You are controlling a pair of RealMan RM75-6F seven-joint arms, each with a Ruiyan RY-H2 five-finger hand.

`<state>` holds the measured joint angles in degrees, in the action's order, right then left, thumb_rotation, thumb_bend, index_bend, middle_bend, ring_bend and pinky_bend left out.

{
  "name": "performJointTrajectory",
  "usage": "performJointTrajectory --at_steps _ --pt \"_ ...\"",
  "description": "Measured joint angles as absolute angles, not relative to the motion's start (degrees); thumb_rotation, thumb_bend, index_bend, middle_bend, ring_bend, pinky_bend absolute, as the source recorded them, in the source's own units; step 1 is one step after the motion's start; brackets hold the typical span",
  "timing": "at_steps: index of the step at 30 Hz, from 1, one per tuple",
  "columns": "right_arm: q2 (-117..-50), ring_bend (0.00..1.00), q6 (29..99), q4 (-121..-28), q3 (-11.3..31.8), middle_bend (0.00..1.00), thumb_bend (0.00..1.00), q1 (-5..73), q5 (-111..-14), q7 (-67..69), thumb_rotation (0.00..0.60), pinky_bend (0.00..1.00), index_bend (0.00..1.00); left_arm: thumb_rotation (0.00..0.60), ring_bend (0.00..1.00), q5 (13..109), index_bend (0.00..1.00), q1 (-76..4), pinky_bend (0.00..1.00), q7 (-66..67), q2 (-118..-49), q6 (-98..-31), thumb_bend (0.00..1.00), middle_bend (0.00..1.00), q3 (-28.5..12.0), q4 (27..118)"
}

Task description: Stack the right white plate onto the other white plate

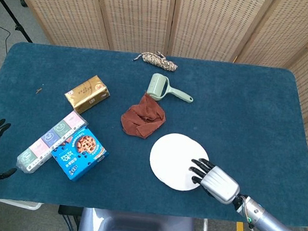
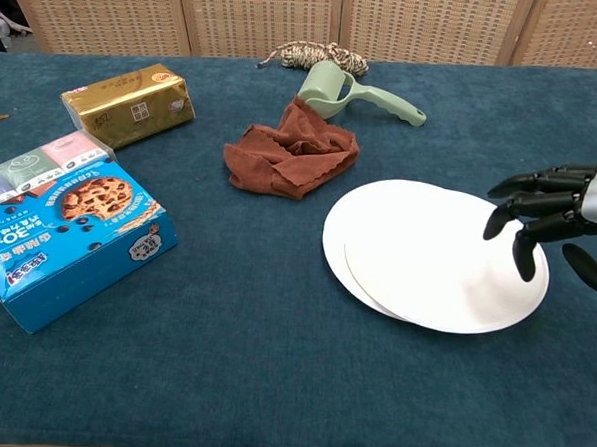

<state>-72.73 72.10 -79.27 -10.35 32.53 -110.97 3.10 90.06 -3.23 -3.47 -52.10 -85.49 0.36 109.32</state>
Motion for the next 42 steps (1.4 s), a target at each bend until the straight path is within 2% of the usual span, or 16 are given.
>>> performJointTrajectory --at_steps 8,26,42 --pt "-72.85 0.27 73.72 -76.79 -11.01 0.41 0.82 31.65 -111.88 2.83 0.6 0.28 0.57 0.6 0.0 89.77 0.0 -3.37 0.0 -3.99 -51.99 -85.19 0.0 0.0 0.33 109.17" --pt "-74.01 0.33 74.71 -69.39 -14.07 0.46 0.82 28.17 -111.98 5.38 0.6 0.34 0.6 0.6 0.0 90.21 0.0 -3.11 0.0 -4.44 -51.69 -85.73 0.0 0.0 0.47 109.32" --pt "-76.93 0.34 69.65 -71.84 -12.99 0.47 0.82 29.46 -110.23 4.3 0.6 0.34 0.6 0.6 0.0 90.2 0.0 -3.21 0.0 -4.73 -51.67 -85.5 0.0 0.0 0.54 109.33"
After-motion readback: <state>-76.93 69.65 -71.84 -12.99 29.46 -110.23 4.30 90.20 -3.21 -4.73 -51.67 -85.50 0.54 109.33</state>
